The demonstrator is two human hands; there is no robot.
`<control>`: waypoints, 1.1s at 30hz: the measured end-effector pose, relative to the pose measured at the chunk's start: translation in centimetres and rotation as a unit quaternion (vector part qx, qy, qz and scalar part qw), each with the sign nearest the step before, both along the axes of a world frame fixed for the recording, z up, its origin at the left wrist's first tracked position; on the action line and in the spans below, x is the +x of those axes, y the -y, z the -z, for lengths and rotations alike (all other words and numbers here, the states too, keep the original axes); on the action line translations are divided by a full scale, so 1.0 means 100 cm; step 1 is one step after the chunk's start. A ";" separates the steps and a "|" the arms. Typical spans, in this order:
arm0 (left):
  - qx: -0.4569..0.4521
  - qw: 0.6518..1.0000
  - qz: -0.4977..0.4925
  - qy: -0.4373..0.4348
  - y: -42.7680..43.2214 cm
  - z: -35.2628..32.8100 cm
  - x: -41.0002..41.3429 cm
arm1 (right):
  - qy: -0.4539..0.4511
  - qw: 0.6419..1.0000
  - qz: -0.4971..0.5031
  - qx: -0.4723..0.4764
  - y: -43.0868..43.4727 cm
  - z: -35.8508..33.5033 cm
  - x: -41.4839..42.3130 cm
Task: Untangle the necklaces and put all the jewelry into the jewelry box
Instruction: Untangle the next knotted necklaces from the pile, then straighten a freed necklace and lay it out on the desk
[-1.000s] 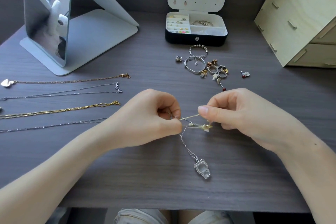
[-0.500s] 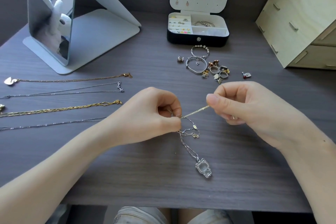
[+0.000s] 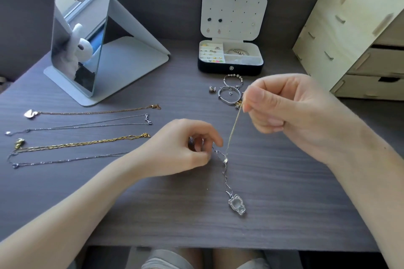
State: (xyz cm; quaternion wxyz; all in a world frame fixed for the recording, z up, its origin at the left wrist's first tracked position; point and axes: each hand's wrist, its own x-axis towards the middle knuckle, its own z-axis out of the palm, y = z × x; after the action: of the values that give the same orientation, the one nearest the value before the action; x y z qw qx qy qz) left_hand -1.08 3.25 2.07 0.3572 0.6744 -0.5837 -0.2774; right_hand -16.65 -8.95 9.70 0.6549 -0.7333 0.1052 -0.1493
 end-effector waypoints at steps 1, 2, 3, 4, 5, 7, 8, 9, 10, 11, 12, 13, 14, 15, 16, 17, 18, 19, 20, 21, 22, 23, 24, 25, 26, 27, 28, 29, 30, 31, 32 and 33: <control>-0.007 1.000 0.001 0.017 0.000 0.000 0.000 | 0.006 1.000 -0.004 -0.005 -0.001 -0.006 0.001; -0.015 0.999 0.001 0.039 0.000 0.000 0.001 | 0.014 1.000 -0.007 -0.009 -0.002 -0.012 0.003; -0.026 0.997 0.000 0.067 0.000 0.000 0.002 | 0.023 1.000 -0.010 -0.010 -0.003 -0.018 0.004; -0.037 0.994 -0.005 0.098 0.000 0.001 0.004 | 0.034 0.999 -0.013 -0.012 -0.004 -0.024 0.005; -0.047 0.990 -0.011 0.130 0.000 0.002 0.006 | 0.044 0.999 -0.016 -0.014 -0.005 -0.030 0.006; -0.062 0.984 -0.031 0.165 0.002 0.002 0.008 | 0.062 0.998 -0.016 -0.014 -0.007 -0.041 0.007; -0.061 0.988 -0.039 0.136 0.003 -0.001 0.007 | 0.070 0.997 -0.013 -0.010 -0.008 -0.046 0.008; -0.054 0.996 -0.042 0.064 0.003 -0.006 0.006 | 0.078 0.997 -0.011 -0.004 -0.008 -0.051 0.008; -0.046 0.998 -0.034 -0.037 0.003 -0.012 0.004 | 0.085 0.996 -0.010 0.000 -0.009 -0.055 0.009; -0.044 0.988 -0.014 -0.145 0.004 -0.019 0.003 | 0.091 0.996 -0.010 0.002 -0.009 -0.059 0.011; -0.048 0.971 0.009 -0.236 0.004 -0.027 0.001 | 0.095 0.995 -0.007 0.002 -0.009 -0.062 0.012; -0.052 0.951 0.033 -0.304 0.003 -0.033 -0.001 | 0.097 0.995 -0.003 -0.001 -0.010 -0.065 0.015; -0.054 0.931 0.055 -0.358 0.002 -0.038 -0.002 | 0.096 0.995 0.002 -0.007 -0.010 -0.066 0.017; -0.052 0.914 0.071 -0.396 0.000 -0.043 -0.004 | 0.093 0.995 0.010 -0.014 -0.011 -0.065 0.019; -0.051 0.905 0.075 -0.416 -0.003 -0.046 -0.005 | 0.089 0.995 0.022 -0.023 -0.011 -0.064 0.021; -0.055 0.903 0.066 -0.420 -0.007 -0.046 -0.005 | 0.084 0.995 0.034 -0.031 -0.011 -0.061 0.023; -0.060 0.909 0.046 -0.409 -0.012 -0.046 -0.003 | 0.075 0.995 0.045 -0.038 -0.010 -0.057 0.024; -0.062 0.918 0.019 -0.390 -0.019 -0.045 0.001 | 0.063 0.996 0.054 -0.044 -0.009 -0.052 0.024; -0.061 0.927 -0.010 -0.371 -0.028 -0.043 0.006 | 0.044 0.996 0.060 -0.052 -0.007 -0.046 0.023; -0.056 0.932 -0.041 -0.355 -0.038 -0.040 0.012 | 0.018 0.996 0.064 -0.066 -0.005 -0.040 0.022; -0.047 0.937 -0.073 -0.338 -0.048 -0.038 0.018 | -0.015 0.994 0.067 -0.088 -0.003 -0.034 0.020; -0.034 0.942 -0.105 -0.316 -0.060 -0.036 0.024 | -0.056 0.990 0.066 -0.115 -0.002 -0.028 0.018; -0.018 0.948 -0.136 -0.286 -0.071 -0.034 0.029 | -0.102 0.983 0.062 -0.142 -0.003 -0.021 0.017; 0.000 0.953 -0.164 -0.255 -0.083 -0.032 0.034 | -0.145 0.975 0.053 -0.162 -0.005 -0.014 0.017; 0.019 0.956 -0.187 -0.224 -0.094 -0.030 0.039 | -0.180 0.967 0.040 -0.176 -0.008 -0.007 0.018; 0.037 0.958 -0.206 -0.199 -0.105 -0.027 0.043 | -0.205 0.961 0.024 -0.186 -0.013 -0.001 0.019; 0.051 0.957 -0.222 -0.181 -0.115 -0.026 0.047 | -0.220 0.956 0.008 -0.193 -0.020 0.005 0.020; 0.063 0.953 -0.240 -0.173 -0.125 -0.025 0.050 | -0.227 0.953 -0.009 -0.199 -0.026 0.010 0.022; 0.073 0.949 -0.254 -0.170 -0.134 -0.025 0.053 | -0.231 0.950 -0.023 -0.208 -0.033 0.015 0.025; 0.083 0.946 -0.266 -0.169 -0.141 -0.025 0.056 | -0.234 0.946 -0.035 -0.222 -0.040 0.019 0.027; 0.089 0.942 -0.275 -0.170 -0.149 -0.026 0.060 | -0.235 0.941 -0.046 -0.239 -0.046 0.023 0.029; 0.094 0.939 -0.282 -0.174 -0.155 -0.028 0.063 | -0.235 0.936 -0.055 -0.256 -0.051 0.027 0.032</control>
State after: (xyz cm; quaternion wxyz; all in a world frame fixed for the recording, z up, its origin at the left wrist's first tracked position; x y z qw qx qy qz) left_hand 5.19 18.79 4.86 0.4517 0.7832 -0.2688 -0.3321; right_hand -13.43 -3.82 7.03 0.4086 -0.8951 0.1736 0.0418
